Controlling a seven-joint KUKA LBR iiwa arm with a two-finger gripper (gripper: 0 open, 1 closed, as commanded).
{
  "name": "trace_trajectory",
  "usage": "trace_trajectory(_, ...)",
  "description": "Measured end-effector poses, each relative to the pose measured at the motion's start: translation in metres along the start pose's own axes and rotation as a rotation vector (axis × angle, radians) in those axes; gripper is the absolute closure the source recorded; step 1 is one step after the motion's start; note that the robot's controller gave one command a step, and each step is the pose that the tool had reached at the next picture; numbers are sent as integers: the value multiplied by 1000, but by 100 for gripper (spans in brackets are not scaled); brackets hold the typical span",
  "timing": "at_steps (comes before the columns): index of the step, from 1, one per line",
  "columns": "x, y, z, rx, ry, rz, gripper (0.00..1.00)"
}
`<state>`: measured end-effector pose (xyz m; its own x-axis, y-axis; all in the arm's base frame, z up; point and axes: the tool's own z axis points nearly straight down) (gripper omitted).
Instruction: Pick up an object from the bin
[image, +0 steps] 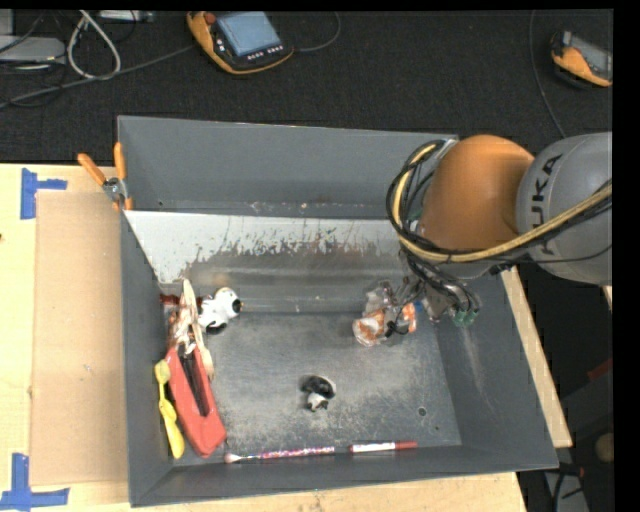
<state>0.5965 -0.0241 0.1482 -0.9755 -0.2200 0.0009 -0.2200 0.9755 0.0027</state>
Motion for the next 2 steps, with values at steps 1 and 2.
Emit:
trace_trajectory(1, 18, 27, -76, -1, 0, -91, 100)
trace_trajectory(2, 22, 65, 6, -2, 3, -80, 100)
